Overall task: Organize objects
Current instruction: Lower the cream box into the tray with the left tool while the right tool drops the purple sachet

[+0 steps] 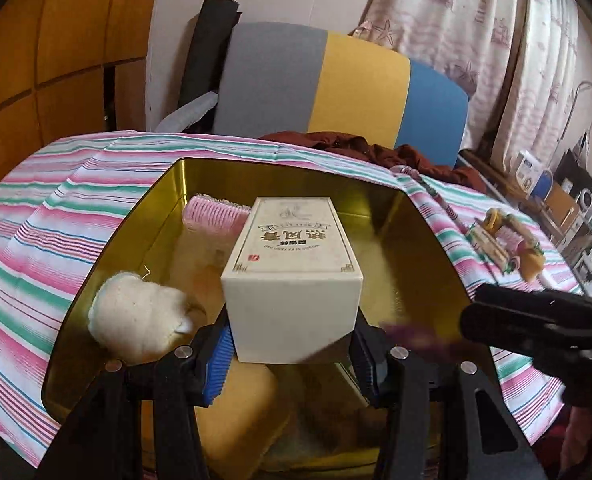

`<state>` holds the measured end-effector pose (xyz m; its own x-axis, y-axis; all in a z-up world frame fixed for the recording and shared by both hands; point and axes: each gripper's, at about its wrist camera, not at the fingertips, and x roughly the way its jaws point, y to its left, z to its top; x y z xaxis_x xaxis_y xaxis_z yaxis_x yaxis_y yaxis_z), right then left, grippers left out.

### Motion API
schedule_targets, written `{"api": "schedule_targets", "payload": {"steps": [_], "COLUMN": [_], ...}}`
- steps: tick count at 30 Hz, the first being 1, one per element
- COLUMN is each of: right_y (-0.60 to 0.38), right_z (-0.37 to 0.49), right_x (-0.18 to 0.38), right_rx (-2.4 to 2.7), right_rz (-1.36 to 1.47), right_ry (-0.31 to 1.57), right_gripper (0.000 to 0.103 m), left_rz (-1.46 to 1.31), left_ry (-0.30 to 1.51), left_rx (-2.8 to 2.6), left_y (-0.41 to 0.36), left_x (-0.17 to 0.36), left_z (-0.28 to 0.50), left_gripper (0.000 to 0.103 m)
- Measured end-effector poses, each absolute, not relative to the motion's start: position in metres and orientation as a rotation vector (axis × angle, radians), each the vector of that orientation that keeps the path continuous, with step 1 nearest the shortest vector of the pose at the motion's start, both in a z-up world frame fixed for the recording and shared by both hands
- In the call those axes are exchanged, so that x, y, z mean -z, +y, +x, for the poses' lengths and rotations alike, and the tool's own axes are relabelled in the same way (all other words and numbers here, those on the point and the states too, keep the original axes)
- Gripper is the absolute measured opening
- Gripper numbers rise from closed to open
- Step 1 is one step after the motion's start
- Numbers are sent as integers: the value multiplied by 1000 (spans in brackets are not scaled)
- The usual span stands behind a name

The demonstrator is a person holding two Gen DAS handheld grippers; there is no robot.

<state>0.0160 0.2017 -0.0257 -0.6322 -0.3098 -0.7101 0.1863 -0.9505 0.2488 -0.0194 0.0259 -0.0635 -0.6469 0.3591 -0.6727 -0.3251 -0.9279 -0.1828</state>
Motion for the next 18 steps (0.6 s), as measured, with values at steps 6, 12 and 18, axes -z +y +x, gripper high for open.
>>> {"api": "schedule_targets", "payload": {"steps": [6,12,18], "right_y": [202,209,216], "right_z": [28,35,37], "right_x": [14,11,10], "right_rx": [2644,2653,2675], "right_rz": [1112,1092,1103], "right_ry": [-238,-288,-299], "right_gripper": [65,66,67], "left_rz": [-1127,-1032,-974], "left_ry": [-49,-153,-168], "left_rx": [-2558,-2594,-2682], "left_y": [27,20,14], "left_x": [68,49,30], "left_z": [-26,-17,-13], "left_gripper": [54,85,85]}}
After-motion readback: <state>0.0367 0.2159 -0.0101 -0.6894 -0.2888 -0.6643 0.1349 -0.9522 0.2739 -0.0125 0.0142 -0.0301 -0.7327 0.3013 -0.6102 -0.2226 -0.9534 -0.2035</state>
